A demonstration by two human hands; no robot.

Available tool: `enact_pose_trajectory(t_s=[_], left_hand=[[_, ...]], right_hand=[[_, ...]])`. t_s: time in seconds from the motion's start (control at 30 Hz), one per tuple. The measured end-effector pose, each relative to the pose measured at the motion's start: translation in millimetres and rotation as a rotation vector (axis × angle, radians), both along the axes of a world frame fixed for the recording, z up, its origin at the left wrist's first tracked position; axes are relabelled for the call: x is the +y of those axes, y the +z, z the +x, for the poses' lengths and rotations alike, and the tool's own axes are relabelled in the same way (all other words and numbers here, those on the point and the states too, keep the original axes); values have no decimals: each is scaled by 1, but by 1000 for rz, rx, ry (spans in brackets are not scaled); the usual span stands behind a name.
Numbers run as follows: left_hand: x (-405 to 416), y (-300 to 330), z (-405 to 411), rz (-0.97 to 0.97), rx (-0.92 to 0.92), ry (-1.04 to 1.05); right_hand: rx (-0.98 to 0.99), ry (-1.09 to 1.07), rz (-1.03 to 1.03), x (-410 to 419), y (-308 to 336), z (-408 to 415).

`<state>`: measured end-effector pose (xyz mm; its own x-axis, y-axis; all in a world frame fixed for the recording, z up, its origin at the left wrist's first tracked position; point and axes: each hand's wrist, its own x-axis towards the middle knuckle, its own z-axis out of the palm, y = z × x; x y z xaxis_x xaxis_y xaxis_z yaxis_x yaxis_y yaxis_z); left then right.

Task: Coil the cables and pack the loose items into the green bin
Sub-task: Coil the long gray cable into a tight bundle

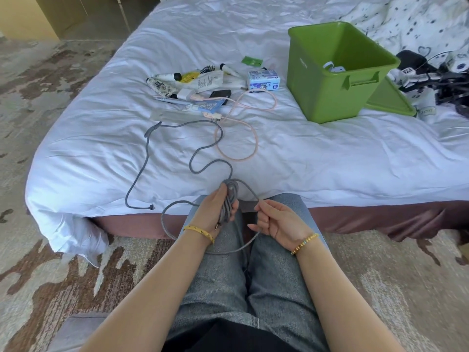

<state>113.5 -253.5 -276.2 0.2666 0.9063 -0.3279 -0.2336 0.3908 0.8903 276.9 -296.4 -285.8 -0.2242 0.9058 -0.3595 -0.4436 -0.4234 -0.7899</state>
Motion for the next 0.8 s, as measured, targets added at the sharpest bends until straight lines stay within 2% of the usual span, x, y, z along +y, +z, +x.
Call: enact_pose_trajectory(t_s=[0.1,0.2,0.27,0.4,0.5,0.67,0.73,0.8], left_hand=[[6,5,0,-38,-98,164],[16,12,-3,-144,-362,336],[21,17,-7,-129,-430,351],[21,25,-6,-113,-410,292],[19,23,0,-135,-342,338],[11,23,1,-103,-258,241],[8,23,-1,1,-156,132],[5,23,0,119,50,20]], right_hand=[[-10,24,-6,-1,1,-2],[-39,8,-2,-1,2,-2],[-86,13,-5,-1,1,0],[-224,170,-26,0,0,-1],[-330,315,-40,-1,0,-5],[-364,369,-53,-2,2,-7],[-363,373,-54,-2,3,-7],[-375,385,-53,-3,3,-7]])
